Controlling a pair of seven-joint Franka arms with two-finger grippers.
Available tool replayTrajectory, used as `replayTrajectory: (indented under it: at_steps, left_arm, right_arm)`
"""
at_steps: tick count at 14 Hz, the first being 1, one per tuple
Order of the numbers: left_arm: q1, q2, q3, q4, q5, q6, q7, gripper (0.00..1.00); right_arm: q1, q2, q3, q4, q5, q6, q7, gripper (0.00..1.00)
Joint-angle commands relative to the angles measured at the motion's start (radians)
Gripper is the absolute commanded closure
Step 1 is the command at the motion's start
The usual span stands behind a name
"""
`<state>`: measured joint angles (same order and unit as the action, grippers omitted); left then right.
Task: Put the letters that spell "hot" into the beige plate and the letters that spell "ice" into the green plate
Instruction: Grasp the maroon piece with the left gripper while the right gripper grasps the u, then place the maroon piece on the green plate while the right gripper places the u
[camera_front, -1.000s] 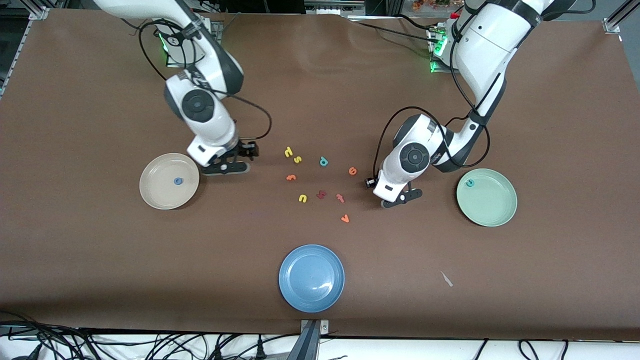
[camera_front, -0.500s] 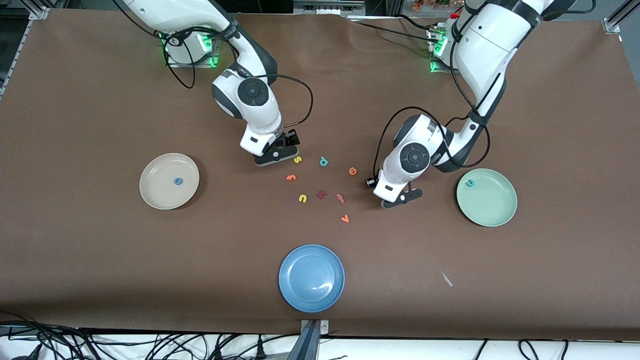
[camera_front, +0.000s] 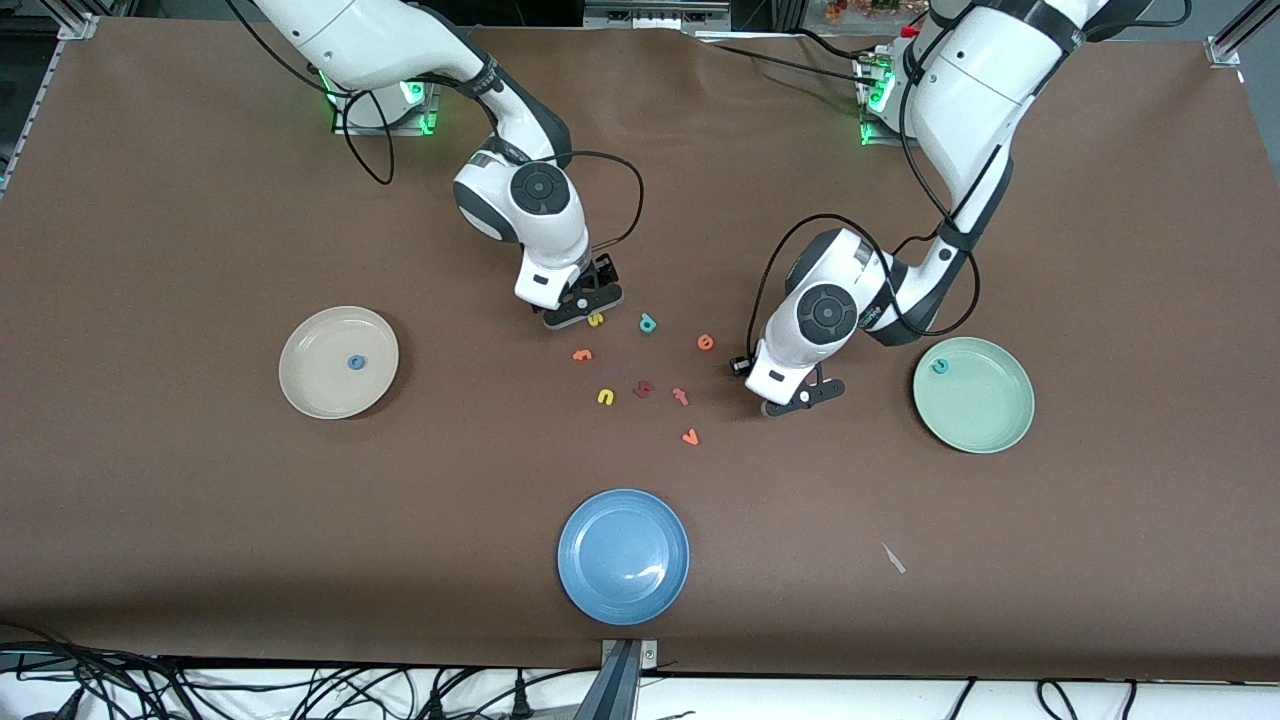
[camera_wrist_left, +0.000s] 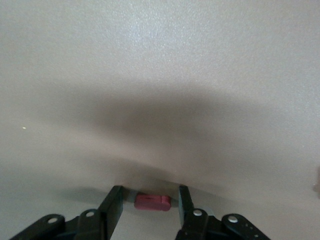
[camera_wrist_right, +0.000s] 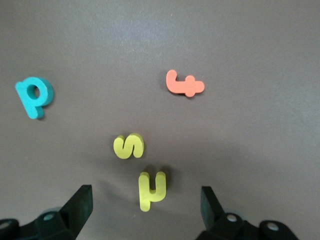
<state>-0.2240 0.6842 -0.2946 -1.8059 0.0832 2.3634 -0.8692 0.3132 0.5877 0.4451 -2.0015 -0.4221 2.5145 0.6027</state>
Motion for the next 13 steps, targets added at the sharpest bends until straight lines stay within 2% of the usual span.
replayTrajectory:
  at_steps: [1,6,10,13]
  left_arm:
    - [-0.002,0.034,0.017,0.019,0.052,0.010,-0.008,0.58]
    - [-0.002,0.038,0.017,0.020,0.052,0.010,-0.010,0.72]
    - [0.000,0.038,0.017,0.022,0.052,0.010,-0.007,0.80]
    - [0.009,0.023,0.017,0.023,0.052,-0.006,-0.007,0.80]
  right_arm:
    - [0.003,0.021,-0.006,0.003,-0.056,0.012,0.023,0.08]
    - [0.003,0.038,-0.020,-0.006,-0.086,0.033,0.023,0.16]
    - [0.003,0.038,-0.022,-0.011,-0.086,0.044,0.023,0.32]
    - [0.003,0.038,-0.026,-0.011,-0.086,0.044,0.023,0.47]
